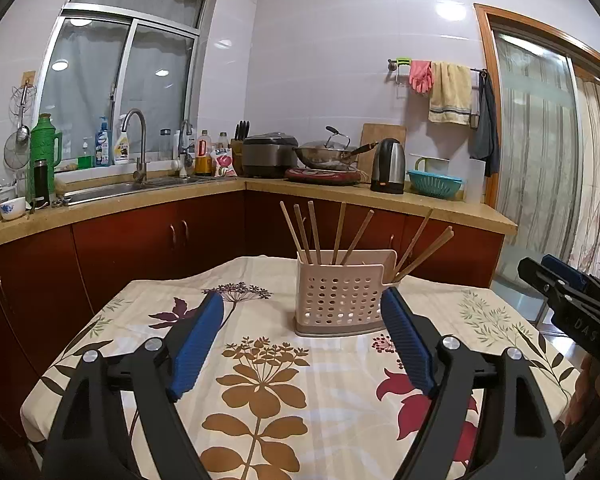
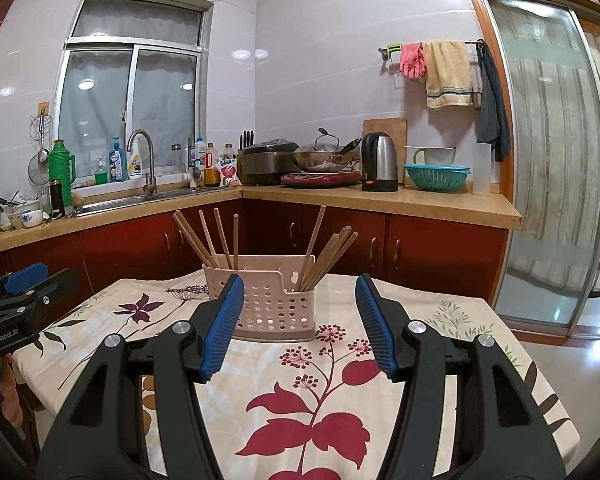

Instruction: Organize utensils

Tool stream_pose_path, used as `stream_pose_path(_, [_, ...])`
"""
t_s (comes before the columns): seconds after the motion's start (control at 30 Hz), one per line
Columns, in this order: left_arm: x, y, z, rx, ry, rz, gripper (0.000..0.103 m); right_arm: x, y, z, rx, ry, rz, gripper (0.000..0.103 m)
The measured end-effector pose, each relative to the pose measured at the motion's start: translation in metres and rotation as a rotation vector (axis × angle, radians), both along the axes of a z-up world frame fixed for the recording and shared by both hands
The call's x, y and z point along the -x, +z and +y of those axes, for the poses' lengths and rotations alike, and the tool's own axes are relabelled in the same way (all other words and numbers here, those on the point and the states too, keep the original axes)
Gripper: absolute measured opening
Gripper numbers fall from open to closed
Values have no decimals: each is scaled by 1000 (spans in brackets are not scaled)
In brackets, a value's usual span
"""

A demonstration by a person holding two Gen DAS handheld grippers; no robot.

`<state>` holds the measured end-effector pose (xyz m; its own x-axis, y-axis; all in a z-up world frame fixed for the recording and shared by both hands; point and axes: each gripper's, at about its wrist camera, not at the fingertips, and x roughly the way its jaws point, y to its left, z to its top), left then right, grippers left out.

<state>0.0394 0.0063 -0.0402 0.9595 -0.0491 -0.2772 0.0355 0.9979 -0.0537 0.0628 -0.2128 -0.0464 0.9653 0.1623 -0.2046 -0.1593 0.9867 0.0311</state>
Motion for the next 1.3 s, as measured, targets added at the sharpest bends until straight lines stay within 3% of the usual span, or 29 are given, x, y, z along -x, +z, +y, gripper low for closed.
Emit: stream_pose_path(1.3, [3,10,-4,-2,-7,-27,84,1,1,-2,-1,0,0,58])
